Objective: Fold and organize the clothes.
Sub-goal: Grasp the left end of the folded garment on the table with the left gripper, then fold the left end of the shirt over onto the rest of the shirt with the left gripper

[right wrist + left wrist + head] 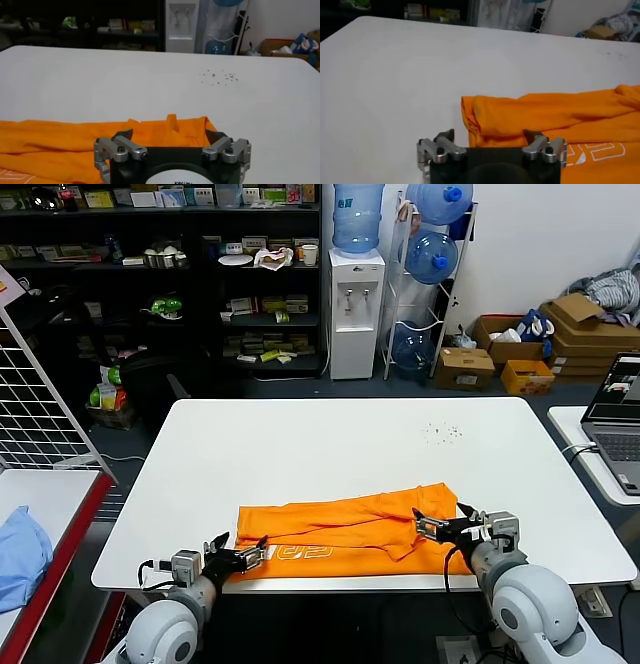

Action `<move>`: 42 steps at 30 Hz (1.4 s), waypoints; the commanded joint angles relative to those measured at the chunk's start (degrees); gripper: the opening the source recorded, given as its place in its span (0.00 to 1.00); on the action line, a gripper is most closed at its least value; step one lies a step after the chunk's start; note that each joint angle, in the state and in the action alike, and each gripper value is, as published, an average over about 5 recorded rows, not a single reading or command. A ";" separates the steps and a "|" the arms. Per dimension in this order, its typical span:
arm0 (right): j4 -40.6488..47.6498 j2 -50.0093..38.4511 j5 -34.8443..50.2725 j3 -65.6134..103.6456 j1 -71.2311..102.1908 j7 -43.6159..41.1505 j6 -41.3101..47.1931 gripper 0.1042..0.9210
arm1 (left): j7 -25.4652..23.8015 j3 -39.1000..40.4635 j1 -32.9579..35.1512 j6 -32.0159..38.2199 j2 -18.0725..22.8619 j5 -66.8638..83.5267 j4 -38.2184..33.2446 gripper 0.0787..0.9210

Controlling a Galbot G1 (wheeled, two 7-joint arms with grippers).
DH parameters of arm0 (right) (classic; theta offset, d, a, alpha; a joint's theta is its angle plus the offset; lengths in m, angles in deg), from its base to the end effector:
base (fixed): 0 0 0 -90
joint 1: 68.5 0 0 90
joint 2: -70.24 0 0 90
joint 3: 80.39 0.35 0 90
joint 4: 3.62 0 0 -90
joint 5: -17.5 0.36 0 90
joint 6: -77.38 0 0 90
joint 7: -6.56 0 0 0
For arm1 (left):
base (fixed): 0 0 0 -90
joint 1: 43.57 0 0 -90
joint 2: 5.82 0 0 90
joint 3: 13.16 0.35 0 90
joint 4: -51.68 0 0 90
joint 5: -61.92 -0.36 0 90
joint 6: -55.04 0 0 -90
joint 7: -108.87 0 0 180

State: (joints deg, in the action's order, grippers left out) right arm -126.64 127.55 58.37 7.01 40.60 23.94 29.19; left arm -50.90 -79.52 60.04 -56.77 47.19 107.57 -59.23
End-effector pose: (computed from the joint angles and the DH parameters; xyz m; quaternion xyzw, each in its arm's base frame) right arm 0.2402 -0.0716 -0.2280 0.0554 -0.9518 0.0092 0.3015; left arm 0.2387 0.0256 -0.3233 -0.1113 -0.9460 0.0378 0.3021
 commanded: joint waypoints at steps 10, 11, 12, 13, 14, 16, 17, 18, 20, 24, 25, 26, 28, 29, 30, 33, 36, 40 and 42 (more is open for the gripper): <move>-0.65 0.26 -0.18 0.67 0.85 -0.02 -0.07 1.00 | 0.35 0.36 0.89 0.87 0.76 -0.36 0.82 0.57; -0.67 0.29 -0.18 0.73 0.87 -0.03 -0.07 1.00 | 0.39 0.37 0.97 0.90 0.76 -0.37 0.77 0.54; -0.68 0.32 -0.19 0.78 0.89 -0.04 -0.08 1.00 | 0.42 0.38 1.04 0.92 0.77 -0.39 0.72 0.49; -0.69 0.35 -0.20 0.82 0.90 -0.04 -0.10 1.00 | 0.45 0.39 1.11 0.96 0.78 -0.41 0.68 0.46; -0.70 0.38 -0.21 0.85 0.90 -0.05 -0.12 1.00 | 0.47 0.39 1.18 1.00 0.79 -0.43 0.64 0.43; -0.68 0.44 -0.24 0.87 0.89 -0.05 -0.15 1.00 | 0.50 0.38 1.28 1.08 0.80 -0.48 0.60 0.36; -0.66 0.47 -0.25 0.88 0.87 -0.05 -0.18 1.00 | 0.51 0.37 1.30 1.14 0.82 -0.50 0.59 0.33; -0.62 0.52 -0.27 0.88 0.85 -0.05 -0.21 1.00 | 0.51 0.35 1.31 1.19 0.84 -0.52 0.57 0.29; -0.52 0.64 -0.35 0.87 0.82 -0.05 -0.28 1.00 | 0.53 0.28 1.29 1.31 0.89 -0.53 0.50 0.23; -0.28 0.97 -0.56 0.88 0.79 -0.08 -0.54 1.00 | 0.56 -0.14 1.11 1.59 0.67 -0.53 -0.09 0.09; -0.21 1.03 -0.61 0.88 0.77 -0.10 -0.59 1.00 | 0.57 -0.33 1.02 1.62 0.44 -0.51 -0.33 0.07; -0.14 1.06 -0.69 0.87 0.72 -0.11 -0.64 1.00 | 0.62 -0.57 0.86 1.62 0.10 -0.45 -0.64 0.05; 0.03 1.10 -0.99 0.81 0.55 -0.19 -0.75 1.00 | 0.72 -1.21 0.46 1.59 -1.01 -0.23 -1.30 0.04; 0.14 1.14 -1.24 0.75 0.41 -0.26 -0.83 1.00 | 0.77 -1.69 0.25 1.57 -1.77 -0.03 -1.60 0.04; 0.27 1.19 -1.52 0.67 0.23 -0.34 -0.91 1.00 | 0.81 -2.29 0.04 1.55 -2.73 0.28 -1.90 0.04; 0.69 1.39 -2.29 0.34 -0.38 -0.59 -1.16 1.00 | 0.82 -4.96 -0.19 1.47 -6.49 1.79 -2.40 0.04; 1.11 1.62 -2.94 -0.08 -0.97 -0.84 -1.38 1.00 | 0.67 -9.01 0.48 1.32 -11.00 4.14 -2.40 0.04; 1.68 2.13 -3.79 -0.74 -1.85 -1.18 -1.64 1.00 | -0.14 -15.63 3.55 1.20 -16.83 7.91 -1.29 0.04; 1.95 2.42 -4.03 -0.98 -2.28 -1.28 -1.73 1.00 | -0.75 -18.66 5.92 1.27 -19.78 9.69 -0.19 0.04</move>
State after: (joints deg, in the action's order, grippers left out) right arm -125.23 129.63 55.41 6.58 39.40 22.85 27.59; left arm -50.56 -85.61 61.04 -55.61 40.61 110.52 -60.84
